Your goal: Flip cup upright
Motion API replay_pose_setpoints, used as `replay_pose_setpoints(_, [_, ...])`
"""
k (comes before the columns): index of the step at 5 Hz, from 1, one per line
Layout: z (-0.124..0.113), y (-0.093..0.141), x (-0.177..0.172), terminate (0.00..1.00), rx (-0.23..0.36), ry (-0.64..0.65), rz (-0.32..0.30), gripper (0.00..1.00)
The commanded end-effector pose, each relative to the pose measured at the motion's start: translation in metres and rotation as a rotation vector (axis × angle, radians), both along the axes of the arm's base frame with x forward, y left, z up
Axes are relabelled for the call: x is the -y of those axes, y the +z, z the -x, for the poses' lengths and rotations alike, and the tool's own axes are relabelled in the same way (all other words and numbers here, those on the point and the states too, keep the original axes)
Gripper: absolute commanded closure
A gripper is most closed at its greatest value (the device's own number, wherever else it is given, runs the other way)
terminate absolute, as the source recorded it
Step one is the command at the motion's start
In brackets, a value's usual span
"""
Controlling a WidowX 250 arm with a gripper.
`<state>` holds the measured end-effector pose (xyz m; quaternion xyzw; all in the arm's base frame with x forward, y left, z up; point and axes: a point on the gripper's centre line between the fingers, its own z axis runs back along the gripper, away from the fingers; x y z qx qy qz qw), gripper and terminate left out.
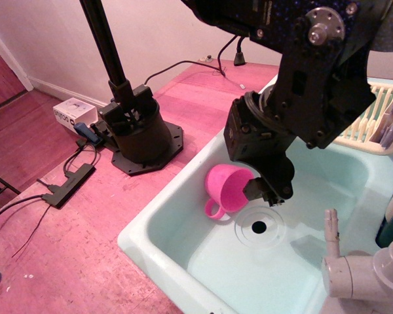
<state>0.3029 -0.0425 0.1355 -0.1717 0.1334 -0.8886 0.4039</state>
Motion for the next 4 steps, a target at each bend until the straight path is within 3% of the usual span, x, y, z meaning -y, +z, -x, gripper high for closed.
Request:
replay_pose_setpoints(1, [0.000, 0.000, 0.000, 0.00, 0.000, 0.000, 0.000, 0.00])
replay_pose_setpoints(3, [0.036, -0.016, 0.006, 0.00, 0.014, 0.044, 0.009, 0.00])
replay_pose_setpoints(4, [0.036, -0.018, 0.007, 0.00, 0.019, 0.064, 0.035, 0.00])
